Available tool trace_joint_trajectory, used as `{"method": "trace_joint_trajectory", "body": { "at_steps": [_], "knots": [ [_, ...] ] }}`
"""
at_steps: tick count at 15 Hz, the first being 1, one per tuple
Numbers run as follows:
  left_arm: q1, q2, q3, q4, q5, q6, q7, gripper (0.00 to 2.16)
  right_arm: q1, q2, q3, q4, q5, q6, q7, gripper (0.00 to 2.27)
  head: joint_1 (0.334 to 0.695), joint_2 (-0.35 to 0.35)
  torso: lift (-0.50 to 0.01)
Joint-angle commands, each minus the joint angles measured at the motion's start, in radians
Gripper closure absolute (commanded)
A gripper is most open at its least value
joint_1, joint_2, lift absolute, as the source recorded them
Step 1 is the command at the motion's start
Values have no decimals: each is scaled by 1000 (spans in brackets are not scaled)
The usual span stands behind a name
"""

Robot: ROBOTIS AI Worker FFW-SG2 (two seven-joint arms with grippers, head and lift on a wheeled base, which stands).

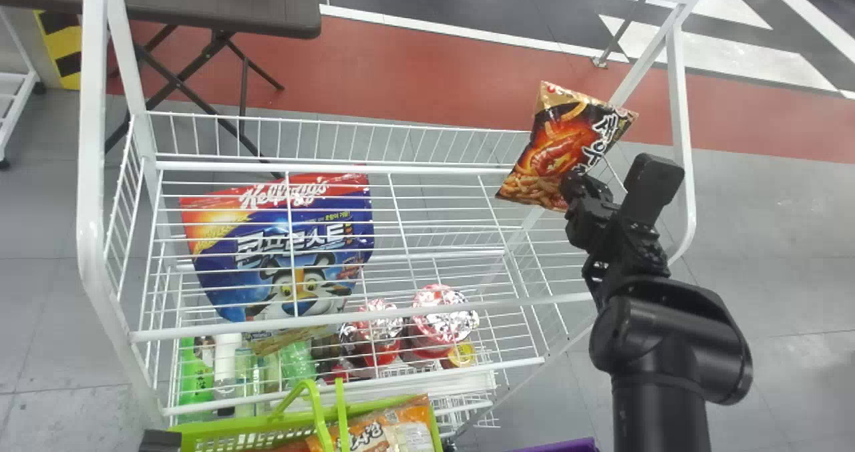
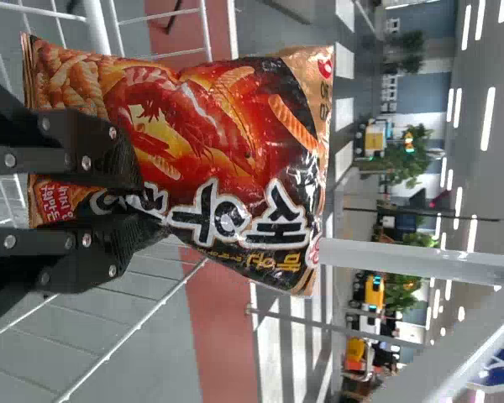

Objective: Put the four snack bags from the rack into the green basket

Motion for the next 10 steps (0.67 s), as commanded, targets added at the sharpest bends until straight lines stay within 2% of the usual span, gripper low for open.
{"method": "trace_joint_trajectory", "body": {
  "at_steps": [1, 4, 7, 10],
  "knots": [
    [-4, -1, -3, 2, 0, 0, 4, 2132, 51, 3, 3, -59, -22, -21, 0, 2216, 695, -350, -6],
    [-4, 1, -3, 2, 0, 0, 6, 2132, 162, 3, 4, -174, -137, -18, 9, 2216, 695, -350, -6],
    [-4, 3, -3, -1, 0, 0, 6, 2128, 268, 6, 23, -310, -200, -9, 22, 2216, 695, -350, -6],
    [-4, 4, -2, -4, 0, 0, 6, 2128, 404, 9, 38, -522, -278, 120, 34, 2216, 695, -350, -6]
  ]
}}
